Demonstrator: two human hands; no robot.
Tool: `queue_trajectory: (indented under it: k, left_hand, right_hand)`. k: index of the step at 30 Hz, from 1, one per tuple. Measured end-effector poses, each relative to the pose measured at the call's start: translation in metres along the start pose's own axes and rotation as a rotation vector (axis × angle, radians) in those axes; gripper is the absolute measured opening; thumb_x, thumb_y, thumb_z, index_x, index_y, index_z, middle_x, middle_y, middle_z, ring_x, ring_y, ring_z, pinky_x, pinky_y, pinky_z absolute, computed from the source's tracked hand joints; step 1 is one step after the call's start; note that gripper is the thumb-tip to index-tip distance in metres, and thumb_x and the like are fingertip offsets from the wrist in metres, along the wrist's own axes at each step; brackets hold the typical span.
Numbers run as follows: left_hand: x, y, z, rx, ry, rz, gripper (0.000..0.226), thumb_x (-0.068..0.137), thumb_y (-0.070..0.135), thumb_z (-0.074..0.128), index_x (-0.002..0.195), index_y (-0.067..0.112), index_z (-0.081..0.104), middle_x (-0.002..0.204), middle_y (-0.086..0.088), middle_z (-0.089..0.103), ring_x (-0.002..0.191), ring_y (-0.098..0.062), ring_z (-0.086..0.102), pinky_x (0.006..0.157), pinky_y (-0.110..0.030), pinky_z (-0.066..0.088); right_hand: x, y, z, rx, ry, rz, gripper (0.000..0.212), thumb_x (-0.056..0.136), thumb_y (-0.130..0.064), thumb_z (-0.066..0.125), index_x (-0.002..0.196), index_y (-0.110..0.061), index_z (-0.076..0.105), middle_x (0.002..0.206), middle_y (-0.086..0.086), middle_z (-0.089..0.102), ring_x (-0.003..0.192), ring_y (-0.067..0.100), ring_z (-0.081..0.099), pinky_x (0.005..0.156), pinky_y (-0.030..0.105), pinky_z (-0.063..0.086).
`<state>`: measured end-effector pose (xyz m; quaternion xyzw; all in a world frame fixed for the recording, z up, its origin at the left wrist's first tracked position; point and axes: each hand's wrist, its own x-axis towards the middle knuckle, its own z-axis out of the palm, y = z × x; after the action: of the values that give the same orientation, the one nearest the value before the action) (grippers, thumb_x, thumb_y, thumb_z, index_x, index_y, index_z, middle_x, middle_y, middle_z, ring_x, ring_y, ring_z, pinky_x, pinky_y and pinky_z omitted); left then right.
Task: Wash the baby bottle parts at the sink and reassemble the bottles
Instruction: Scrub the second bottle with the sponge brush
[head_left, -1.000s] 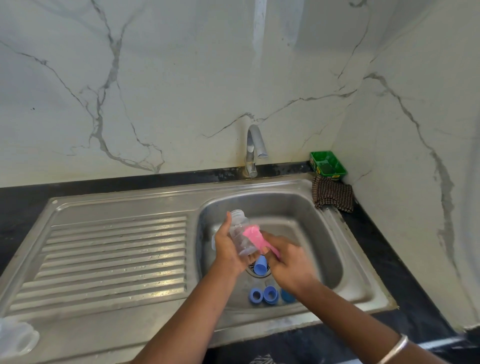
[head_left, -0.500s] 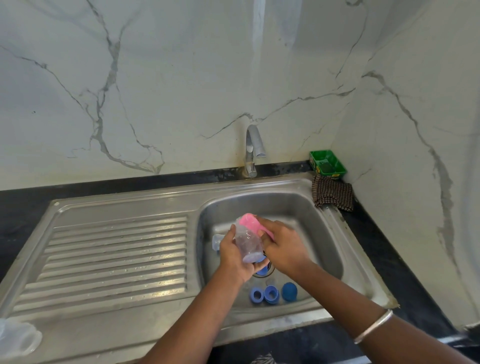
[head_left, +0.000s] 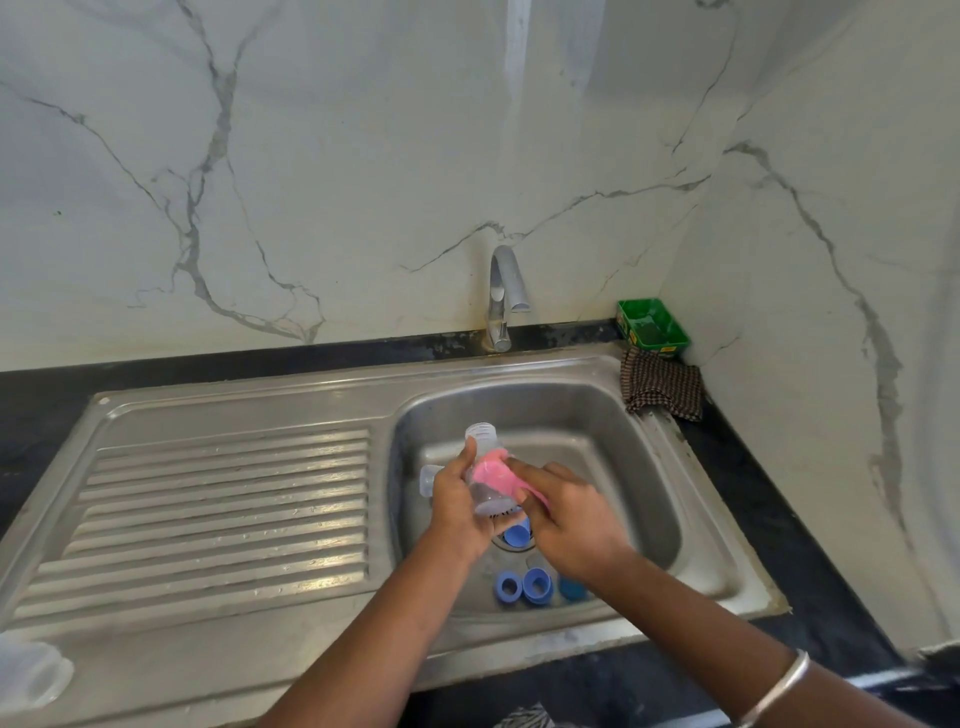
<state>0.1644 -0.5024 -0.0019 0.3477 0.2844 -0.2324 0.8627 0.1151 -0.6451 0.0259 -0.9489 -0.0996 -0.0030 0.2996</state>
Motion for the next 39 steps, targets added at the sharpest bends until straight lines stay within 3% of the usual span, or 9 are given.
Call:
queue_trajectory:
  k: [7,10,16,19,22,25,30,34,39]
  left_hand:
    - [-0.009,-0.009,0.007,-0.050,0.012,0.020,0.057,0.088,0.059,0.059,0.116,0.010,0.066,0.107,-0.013,0.074,0.098,-0.031,0.068,0.085,-0.046,0.051]
    - [-0.011,-0.005,0.010,-0.033,-0.018,0.080,0.054,0.073,0.057,0.072,0.103,0.011,0.070,0.091,-0.007,0.073,0.077,-0.022,0.065,0.068,-0.032,0.046]
    - [-0.010,0.004,0.002,-0.134,-0.035,0.139,0.036,0.081,0.045,0.071,0.090,0.010,0.066,0.073,-0.009,0.068,0.057,-0.023,0.065,0.049,-0.028,0.052]
    - [-0.010,0.002,0.000,-0.134,-0.026,0.135,0.037,0.083,0.046,0.068,0.094,0.011,0.064,0.073,-0.009,0.068,0.060,-0.023,0.067,0.054,-0.031,0.054]
    - [-0.010,-0.005,0.001,-0.155,0.032,0.086,0.042,0.094,0.046,0.057,0.114,0.009,0.062,0.084,-0.012,0.070,0.072,-0.026,0.068,0.064,-0.035,0.054]
    - [-0.015,-0.011,0.007,-0.163,0.059,0.041,0.046,0.094,0.044,0.055,0.124,0.009,0.060,0.094,-0.013,0.069,0.078,-0.026,0.064,0.069,-0.034,0.049]
    - [-0.022,-0.007,0.018,-0.157,0.076,0.057,0.040,0.083,0.038,0.070,0.109,0.008,0.065,0.083,-0.012,0.072,0.069,-0.025,0.068,0.062,-0.032,0.052]
    - [-0.019,0.000,0.018,-0.257,0.127,0.045,0.043,0.089,0.039,0.063,0.117,0.006,0.061,0.085,-0.013,0.067,0.071,-0.027,0.066,0.052,-0.030,0.054]
    - [-0.006,0.003,0.009,-0.255,0.267,0.010,0.053,0.097,0.039,0.054,0.139,0.008,0.051,0.092,-0.011,0.064,0.070,-0.025,0.062,0.043,-0.027,0.054]
  right_hand:
    - [0.033,-0.008,-0.012,0.034,0.001,0.034,0.047,0.099,-0.029,0.047,0.143,-0.045,0.045,0.103,-0.007,0.060,0.094,0.016,0.062,0.080,0.030,0.051]
    - [0.034,-0.009,-0.011,0.086,-0.028,0.037,0.045,0.099,-0.025,0.048,0.141,-0.041,0.049,0.114,-0.004,0.069,0.101,0.016,0.064,0.087,0.031,0.052]
    - [0.001,-0.007,0.005,0.250,-0.019,0.114,0.035,0.101,-0.022,0.050,0.130,-0.038,0.060,0.105,-0.011,0.072,0.090,0.007,0.065,0.074,0.011,0.046]
    - [-0.004,-0.008,0.002,0.325,-0.019,0.114,0.033,0.102,-0.023,0.051,0.131,-0.035,0.061,0.107,-0.012,0.073,0.096,0.004,0.066,0.084,0.021,0.051]
    - [0.008,-0.011,-0.004,0.352,0.000,0.120,0.036,0.101,-0.022,0.050,0.132,-0.038,0.060,0.109,-0.021,0.070,0.098,-0.003,0.064,0.084,0.014,0.048]
    - [0.027,-0.012,-0.009,0.291,-0.042,0.181,0.037,0.102,-0.026,0.045,0.135,-0.039,0.057,0.113,-0.012,0.071,0.100,0.009,0.065,0.090,0.028,0.052]
    - [0.035,-0.013,-0.008,0.299,-0.096,0.234,0.032,0.104,-0.031,0.040,0.131,-0.036,0.056,0.111,-0.007,0.070,0.099,0.013,0.064,0.087,0.032,0.051]
    - [0.024,-0.012,0.001,0.336,-0.115,0.266,0.032,0.105,-0.029,0.040,0.129,-0.029,0.060,0.116,-0.004,0.069,0.102,0.016,0.063,0.092,0.033,0.049]
    - [0.006,-0.003,0.007,0.308,-0.126,0.258,0.025,0.102,-0.031,0.046,0.120,-0.031,0.063,0.095,-0.003,0.071,0.086,0.013,0.065,0.081,0.033,0.053]
